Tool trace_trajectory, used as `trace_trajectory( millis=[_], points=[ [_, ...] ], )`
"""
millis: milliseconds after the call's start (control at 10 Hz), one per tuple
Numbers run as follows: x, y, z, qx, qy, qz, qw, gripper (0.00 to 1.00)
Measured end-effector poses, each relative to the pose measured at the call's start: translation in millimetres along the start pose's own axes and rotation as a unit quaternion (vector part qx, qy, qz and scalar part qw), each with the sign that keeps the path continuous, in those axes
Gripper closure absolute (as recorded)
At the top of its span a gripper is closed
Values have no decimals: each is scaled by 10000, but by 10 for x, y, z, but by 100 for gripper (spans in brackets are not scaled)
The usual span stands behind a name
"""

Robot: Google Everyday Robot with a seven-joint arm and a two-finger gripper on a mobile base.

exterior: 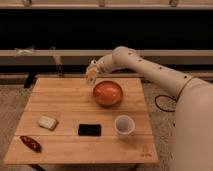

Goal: Place the bottle in the ceramic bowl

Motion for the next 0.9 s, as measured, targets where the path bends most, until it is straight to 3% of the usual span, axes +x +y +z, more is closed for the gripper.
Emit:
trace_trajectory(
  millis=[100,400,600,900],
  points=[
    [68,-56,-117,160,100,102,9998,100],
    [159,-64,-257,386,292,172,9987,100],
    [215,-47,-294,463,465,197,9976,100],
    [347,-4,-310,569,919,221,9939,100]
  ],
)
